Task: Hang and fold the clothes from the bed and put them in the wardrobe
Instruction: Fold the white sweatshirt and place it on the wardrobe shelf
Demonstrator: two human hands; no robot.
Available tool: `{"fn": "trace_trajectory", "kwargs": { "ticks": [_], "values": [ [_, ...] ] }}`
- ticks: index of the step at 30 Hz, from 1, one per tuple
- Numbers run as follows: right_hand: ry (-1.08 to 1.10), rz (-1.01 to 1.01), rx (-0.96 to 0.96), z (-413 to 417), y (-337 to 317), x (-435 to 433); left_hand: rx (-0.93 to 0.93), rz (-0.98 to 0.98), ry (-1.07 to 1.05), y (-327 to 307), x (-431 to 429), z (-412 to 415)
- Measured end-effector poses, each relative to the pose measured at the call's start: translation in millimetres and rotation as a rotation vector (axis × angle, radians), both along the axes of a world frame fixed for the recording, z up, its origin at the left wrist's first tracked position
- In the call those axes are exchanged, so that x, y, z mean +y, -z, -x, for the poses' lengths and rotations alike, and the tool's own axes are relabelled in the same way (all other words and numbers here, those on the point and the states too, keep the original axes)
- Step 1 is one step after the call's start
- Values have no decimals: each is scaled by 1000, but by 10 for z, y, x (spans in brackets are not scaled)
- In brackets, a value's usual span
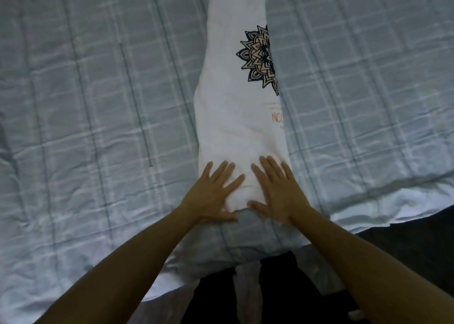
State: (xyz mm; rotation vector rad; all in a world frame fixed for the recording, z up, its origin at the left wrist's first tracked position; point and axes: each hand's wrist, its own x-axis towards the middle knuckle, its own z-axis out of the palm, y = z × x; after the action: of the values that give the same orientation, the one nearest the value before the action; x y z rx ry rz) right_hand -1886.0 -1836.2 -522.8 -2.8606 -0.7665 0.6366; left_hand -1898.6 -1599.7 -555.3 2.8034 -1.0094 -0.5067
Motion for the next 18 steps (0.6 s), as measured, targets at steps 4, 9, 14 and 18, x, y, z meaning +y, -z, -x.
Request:
{"fn": "trace_trajectory", "kwargs": {
  "ticks": [4,9,14,18],
  "values": [
    [1,96,-9,95,36,-71,-16,-22,-145,17,45,203],
    [42,188,6,55,30,68,-115,64,-207,12,-135,144],
    [72,244,-50,87,-74,167,-169,-41,-225,-114,-260,163],
    [6,184,-5,534,-310,104,-66,-25,-224,-231,-307,687]
  ]
}}
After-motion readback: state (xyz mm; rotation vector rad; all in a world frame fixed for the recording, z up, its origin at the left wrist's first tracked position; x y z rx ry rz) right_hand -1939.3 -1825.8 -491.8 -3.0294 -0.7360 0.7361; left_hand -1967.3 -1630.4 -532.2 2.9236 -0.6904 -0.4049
